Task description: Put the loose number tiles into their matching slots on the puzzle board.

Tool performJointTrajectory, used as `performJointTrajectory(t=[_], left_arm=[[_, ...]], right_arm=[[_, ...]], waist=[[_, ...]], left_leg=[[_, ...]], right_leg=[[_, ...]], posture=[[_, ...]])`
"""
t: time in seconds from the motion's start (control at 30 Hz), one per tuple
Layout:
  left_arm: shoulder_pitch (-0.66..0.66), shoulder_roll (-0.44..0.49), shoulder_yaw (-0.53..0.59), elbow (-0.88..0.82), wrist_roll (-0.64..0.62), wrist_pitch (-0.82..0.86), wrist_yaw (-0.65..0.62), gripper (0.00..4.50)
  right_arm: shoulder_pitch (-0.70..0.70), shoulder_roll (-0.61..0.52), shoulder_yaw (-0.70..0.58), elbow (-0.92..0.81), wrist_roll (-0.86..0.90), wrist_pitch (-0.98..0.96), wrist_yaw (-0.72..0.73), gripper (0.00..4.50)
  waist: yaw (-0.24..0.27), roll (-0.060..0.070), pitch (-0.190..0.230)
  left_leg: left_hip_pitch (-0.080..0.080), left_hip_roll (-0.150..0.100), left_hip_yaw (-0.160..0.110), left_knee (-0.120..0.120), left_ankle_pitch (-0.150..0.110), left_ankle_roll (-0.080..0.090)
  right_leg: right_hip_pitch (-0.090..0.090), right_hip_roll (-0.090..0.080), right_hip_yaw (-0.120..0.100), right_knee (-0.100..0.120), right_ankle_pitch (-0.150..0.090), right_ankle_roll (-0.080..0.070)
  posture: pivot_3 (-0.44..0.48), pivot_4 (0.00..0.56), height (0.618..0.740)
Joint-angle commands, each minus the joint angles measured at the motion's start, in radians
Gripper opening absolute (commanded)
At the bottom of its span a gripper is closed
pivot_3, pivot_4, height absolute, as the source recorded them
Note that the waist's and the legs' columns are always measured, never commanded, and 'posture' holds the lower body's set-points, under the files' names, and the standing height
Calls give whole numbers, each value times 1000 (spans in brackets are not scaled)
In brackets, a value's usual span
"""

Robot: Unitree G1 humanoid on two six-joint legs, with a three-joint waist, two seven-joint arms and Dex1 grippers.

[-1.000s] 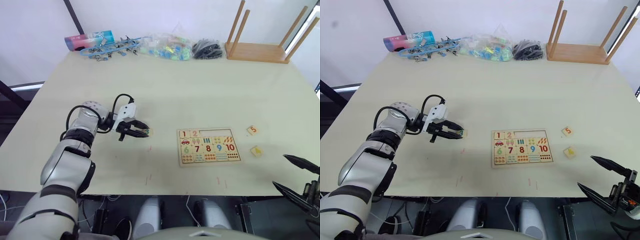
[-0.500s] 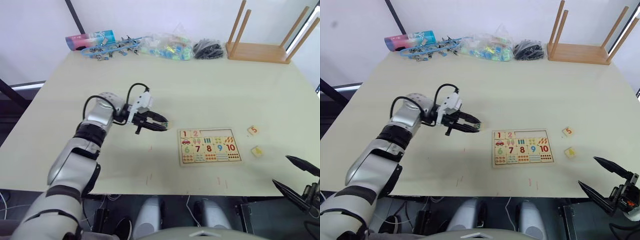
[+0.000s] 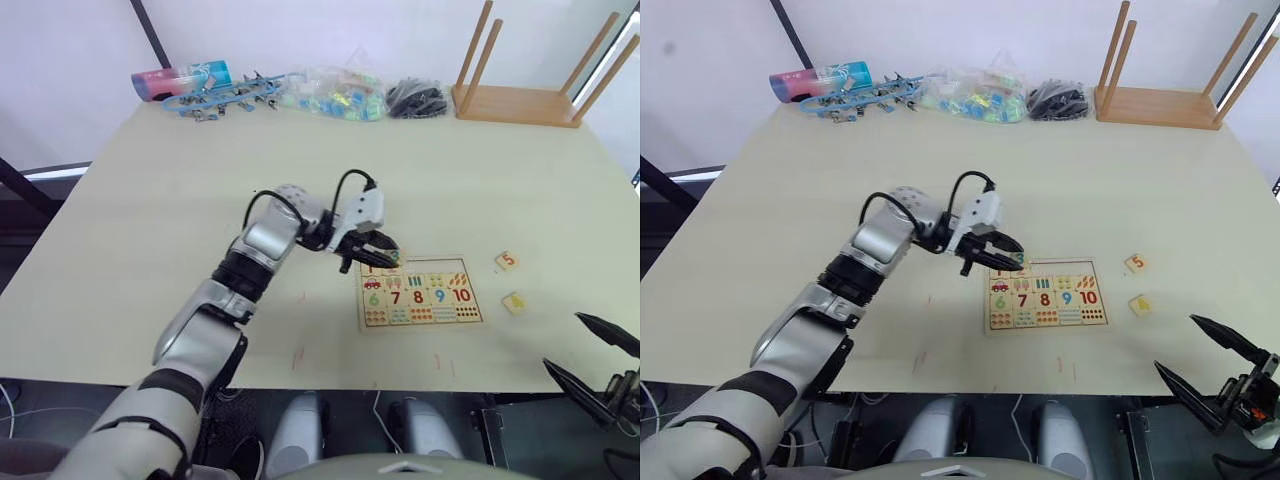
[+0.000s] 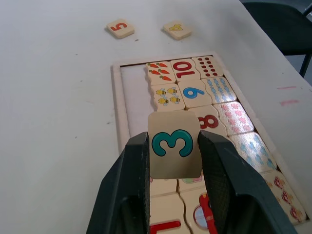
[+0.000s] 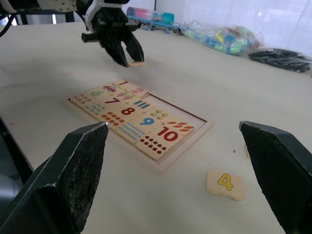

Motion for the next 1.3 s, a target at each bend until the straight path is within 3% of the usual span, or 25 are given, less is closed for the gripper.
performJointTrajectory(t=[0.03, 0.3, 0.53, 1.3], left_arm=[[-17, -19, -30, -87, 50, 72, 45, 979], [-36, -99, -73, -107, 132, 204, 151, 979], [-48, -115, -92, -98, 159, 229, 155, 979], [-87, -158, -88, 42, 197, 144, 197, 979]], right_arm=[[9, 5, -26, -42, 27, -10, -23, 4500], [21, 14, -10, -61, 14, -15, -35, 4500], [12, 13, -3, -58, 8, -16, -37, 4500], [30, 22, 0, -62, -2, -36, -40, 4500]], waist=[[-1, 0, 0], [0, 0, 0], [0, 1, 0], [0, 1, 0]], left_leg=[[0, 0, 0, 0, 0, 0], [0, 0, 0, 0, 0, 0], [0, 0, 0, 0, 0, 0], [0, 0, 0, 0, 0, 0]], right_leg=[[0, 0, 0, 0, 0, 0], [0, 1, 0, 0, 0, 0], [0, 1, 1, 0, 0, 0], [0, 0, 1, 0, 0, 0]], posture=[[0, 150, 737], [0, 150, 737], [0, 150, 737], [0, 150, 737]])
